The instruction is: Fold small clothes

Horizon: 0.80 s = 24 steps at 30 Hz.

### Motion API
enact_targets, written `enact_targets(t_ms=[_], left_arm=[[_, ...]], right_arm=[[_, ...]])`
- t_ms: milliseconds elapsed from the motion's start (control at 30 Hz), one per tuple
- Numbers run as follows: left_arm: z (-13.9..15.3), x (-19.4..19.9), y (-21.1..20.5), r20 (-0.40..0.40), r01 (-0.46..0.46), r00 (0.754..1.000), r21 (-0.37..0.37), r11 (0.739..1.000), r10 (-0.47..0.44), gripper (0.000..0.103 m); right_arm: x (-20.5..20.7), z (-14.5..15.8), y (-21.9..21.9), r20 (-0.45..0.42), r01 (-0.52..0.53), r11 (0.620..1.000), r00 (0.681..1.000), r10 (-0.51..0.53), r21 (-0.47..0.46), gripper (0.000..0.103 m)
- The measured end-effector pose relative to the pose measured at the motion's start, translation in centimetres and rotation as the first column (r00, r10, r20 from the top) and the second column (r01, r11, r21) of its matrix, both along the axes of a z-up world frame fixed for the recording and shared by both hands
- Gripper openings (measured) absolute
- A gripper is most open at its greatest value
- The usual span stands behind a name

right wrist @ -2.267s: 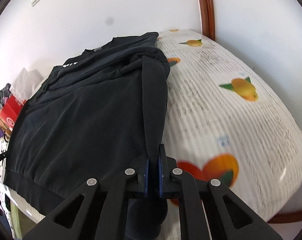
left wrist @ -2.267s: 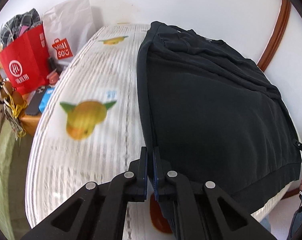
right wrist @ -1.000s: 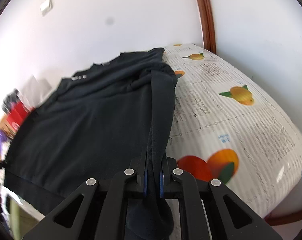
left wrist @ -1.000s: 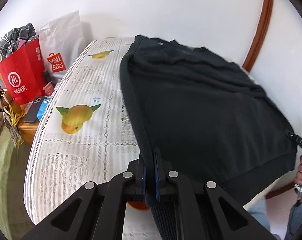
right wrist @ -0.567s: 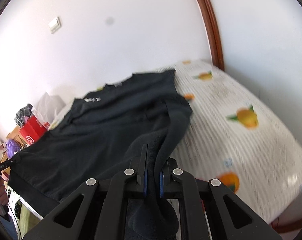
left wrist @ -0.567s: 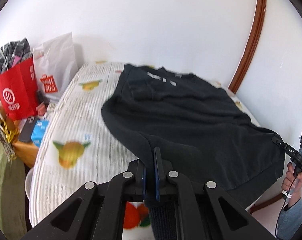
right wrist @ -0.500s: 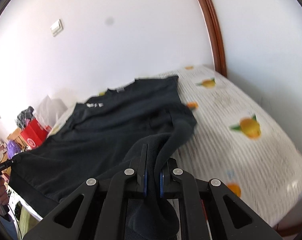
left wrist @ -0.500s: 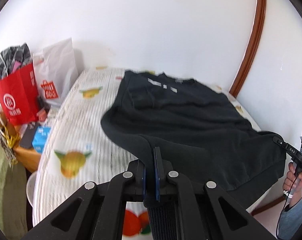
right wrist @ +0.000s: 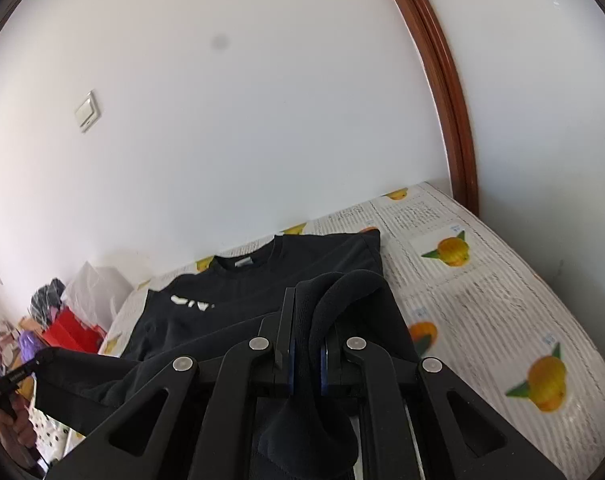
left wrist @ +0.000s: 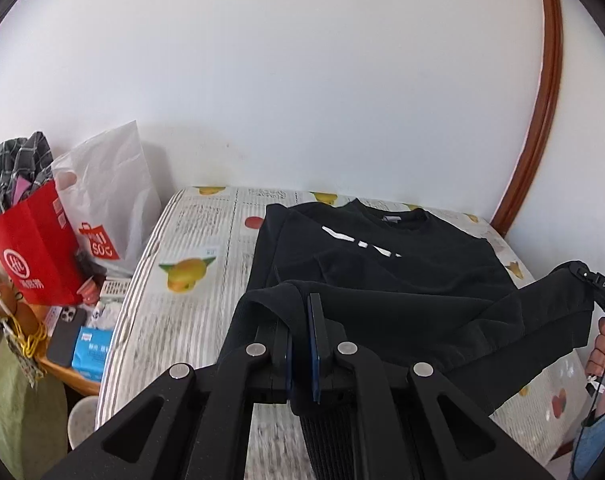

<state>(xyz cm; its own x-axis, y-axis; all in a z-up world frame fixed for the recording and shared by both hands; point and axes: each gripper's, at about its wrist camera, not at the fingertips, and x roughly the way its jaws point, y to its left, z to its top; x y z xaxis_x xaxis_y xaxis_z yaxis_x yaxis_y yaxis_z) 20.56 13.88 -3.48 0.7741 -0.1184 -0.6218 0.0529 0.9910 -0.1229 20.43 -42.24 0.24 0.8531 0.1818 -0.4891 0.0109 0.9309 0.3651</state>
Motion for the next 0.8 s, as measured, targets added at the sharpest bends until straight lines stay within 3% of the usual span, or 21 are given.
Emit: enact_targets(t_ms=[133, 433, 800], left_arm=[[-1.2, 3.8, -0.5, -0.027, -0.021, 0.999, 0.041, 0.999, 0.022, 0.007], [-6.8, 10.0, -1.1, -0.125, -0.061, 0.989, 0.103, 0.993, 0.074, 0.007], [-8.6, 11.3, -1.3, -0.171, -0.049, 0.983, 0.113, 0.992, 0.068, 0.010]], right_arm=[[3.9, -1.0, 0.1, -0.036, 0.013, 1.000, 0.999, -0.012, 0.013, 0.008], [10.4, -5.4, 0.7, -0.145, 0.039, 0.992, 0.988, -0.056, -0.123, 0.008], [14.2, -10.7, 0.0, -0.300, 0.031, 0.989, 0.951, -0.074, -0.145, 0.009]])
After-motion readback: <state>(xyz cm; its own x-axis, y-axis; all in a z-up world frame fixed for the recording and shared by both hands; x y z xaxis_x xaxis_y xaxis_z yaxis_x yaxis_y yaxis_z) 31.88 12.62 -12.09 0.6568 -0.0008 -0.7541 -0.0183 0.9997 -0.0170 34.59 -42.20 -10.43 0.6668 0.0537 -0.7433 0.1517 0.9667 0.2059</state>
